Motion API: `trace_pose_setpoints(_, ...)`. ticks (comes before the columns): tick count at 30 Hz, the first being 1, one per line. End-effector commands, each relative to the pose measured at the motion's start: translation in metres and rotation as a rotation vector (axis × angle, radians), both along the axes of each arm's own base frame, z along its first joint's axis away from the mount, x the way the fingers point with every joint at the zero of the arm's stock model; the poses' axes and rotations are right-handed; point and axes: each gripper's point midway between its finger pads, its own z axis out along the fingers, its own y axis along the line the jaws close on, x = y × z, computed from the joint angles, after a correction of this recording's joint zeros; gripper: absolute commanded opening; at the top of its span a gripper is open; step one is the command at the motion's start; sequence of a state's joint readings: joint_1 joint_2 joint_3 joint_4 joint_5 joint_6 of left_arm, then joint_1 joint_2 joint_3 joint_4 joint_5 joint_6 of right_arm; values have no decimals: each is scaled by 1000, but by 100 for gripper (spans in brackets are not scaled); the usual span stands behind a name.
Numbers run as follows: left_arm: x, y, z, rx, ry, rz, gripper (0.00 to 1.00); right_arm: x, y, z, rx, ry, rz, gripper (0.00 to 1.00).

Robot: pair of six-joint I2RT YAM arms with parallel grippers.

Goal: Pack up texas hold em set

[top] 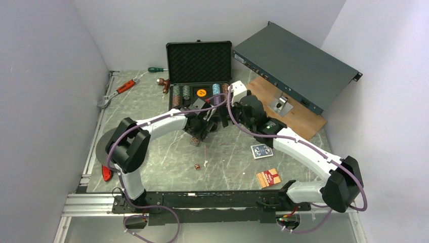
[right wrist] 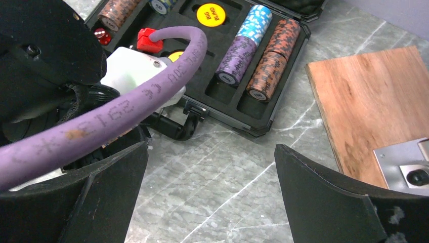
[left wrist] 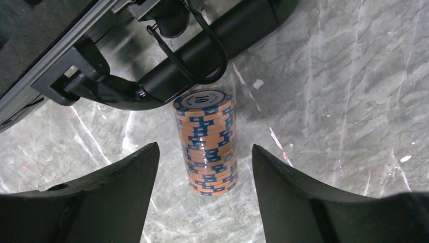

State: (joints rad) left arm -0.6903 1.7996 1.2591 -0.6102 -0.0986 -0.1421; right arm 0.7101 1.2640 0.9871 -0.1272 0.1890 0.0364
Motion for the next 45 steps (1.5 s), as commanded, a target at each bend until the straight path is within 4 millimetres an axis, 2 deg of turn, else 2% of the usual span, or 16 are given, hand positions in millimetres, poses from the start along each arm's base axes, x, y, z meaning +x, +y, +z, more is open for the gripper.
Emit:
trace_pose_setpoints(1, -1, -11, -7, -18, 6, -15, 71, 8, -9, 33, 69, -100, -71, 100)
trace_pose_setpoints(6, 1, -6, -14, 20, 9, 2, 60, 13, -23, 37, 71, -127, -155, 100)
trace_pose_setpoints(10, 0, -3, -18, 31, 16, 10, 60, 18, -33, 36, 67, -129, -206, 100)
trace_pose_setpoints(14, -3, 0, -22, 38, 19, 20, 61, 20, -35, 33, 68, -117, -219, 100)
trace_pose_setpoints(19, -6, 0, -24, 31, 30, 23, 54, 22, -34, 30, 63, -109, -215, 100)
trace_pose_setpoints(25, -9, 2, -29, 37, 38, 32, 52, 23, -35, 27, 58, -100, -219, 100)
trace_pose_setpoints(27, -9, 2, -31, 38, 40, 35, 44, 23, -35, 27, 58, -100, -217, 100)
trace_pose_setpoints(29, -9, 2, -30, 35, 41, 40, 30, 23, -35, 27, 60, -100, -218, 100)
trace_pose_setpoints(32, -9, 2, -22, 28, 30, 54, 0, 24, -35, 25, 55, -96, -218, 100)
trace_pose_setpoints(39, -11, 7, 14, 2, -5, 80, 0, 25, -39, 26, 55, -100, -236, 100)
trace_pose_setpoints(45, -4, 16, 45, 14, -59, 109, 0, 27, -41, 24, 48, -95, -251, 100)
